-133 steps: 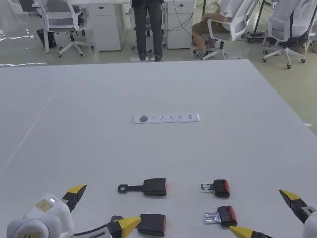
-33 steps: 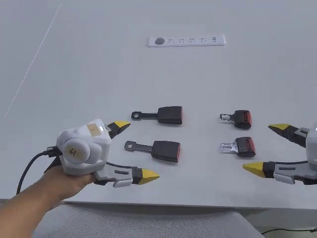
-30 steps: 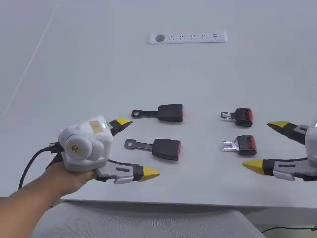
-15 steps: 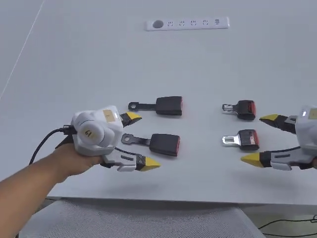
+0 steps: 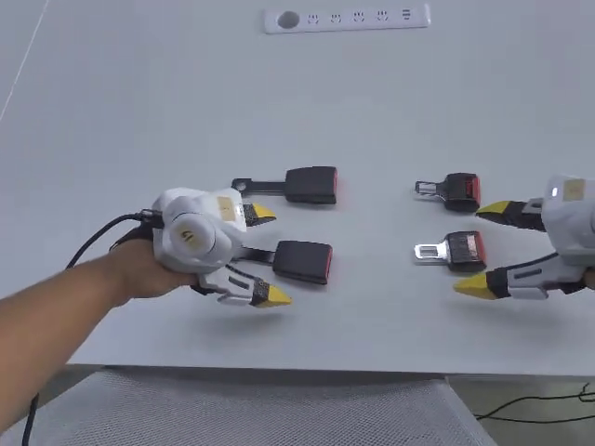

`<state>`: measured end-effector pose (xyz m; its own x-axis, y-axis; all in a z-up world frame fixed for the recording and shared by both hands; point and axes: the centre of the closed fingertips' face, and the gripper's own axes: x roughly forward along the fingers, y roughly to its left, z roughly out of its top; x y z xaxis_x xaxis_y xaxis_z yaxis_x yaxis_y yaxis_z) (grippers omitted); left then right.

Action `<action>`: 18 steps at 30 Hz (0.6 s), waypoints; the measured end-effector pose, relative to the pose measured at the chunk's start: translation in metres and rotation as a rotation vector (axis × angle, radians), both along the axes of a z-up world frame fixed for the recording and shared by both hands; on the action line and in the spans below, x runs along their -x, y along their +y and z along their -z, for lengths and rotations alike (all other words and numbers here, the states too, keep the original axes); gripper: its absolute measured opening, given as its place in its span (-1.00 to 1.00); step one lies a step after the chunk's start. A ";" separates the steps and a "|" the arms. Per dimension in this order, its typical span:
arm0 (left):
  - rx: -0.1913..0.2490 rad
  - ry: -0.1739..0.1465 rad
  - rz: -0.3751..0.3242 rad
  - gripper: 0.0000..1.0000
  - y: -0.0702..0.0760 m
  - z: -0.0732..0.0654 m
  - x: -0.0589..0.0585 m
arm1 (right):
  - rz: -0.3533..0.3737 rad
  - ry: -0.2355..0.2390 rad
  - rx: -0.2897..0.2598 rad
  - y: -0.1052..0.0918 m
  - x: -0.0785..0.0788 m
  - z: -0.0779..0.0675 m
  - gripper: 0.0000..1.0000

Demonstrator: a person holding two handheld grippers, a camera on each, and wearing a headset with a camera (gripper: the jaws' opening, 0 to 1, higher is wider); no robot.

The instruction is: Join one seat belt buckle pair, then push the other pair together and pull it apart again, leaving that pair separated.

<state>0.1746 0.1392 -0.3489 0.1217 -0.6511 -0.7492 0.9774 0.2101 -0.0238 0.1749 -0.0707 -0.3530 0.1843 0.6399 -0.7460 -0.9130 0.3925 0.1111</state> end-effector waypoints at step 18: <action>-0.057 0.002 0.140 0.04 -0.014 0.022 -0.010 | -0.149 0.049 0.074 -0.004 -0.002 0.011 0.08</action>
<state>0.1850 0.1254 -0.3713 0.0309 -0.6180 -0.7856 0.9972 0.0725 -0.0178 0.1771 -0.0745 -0.3644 0.0535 0.6001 -0.7982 -0.9560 0.2617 0.1327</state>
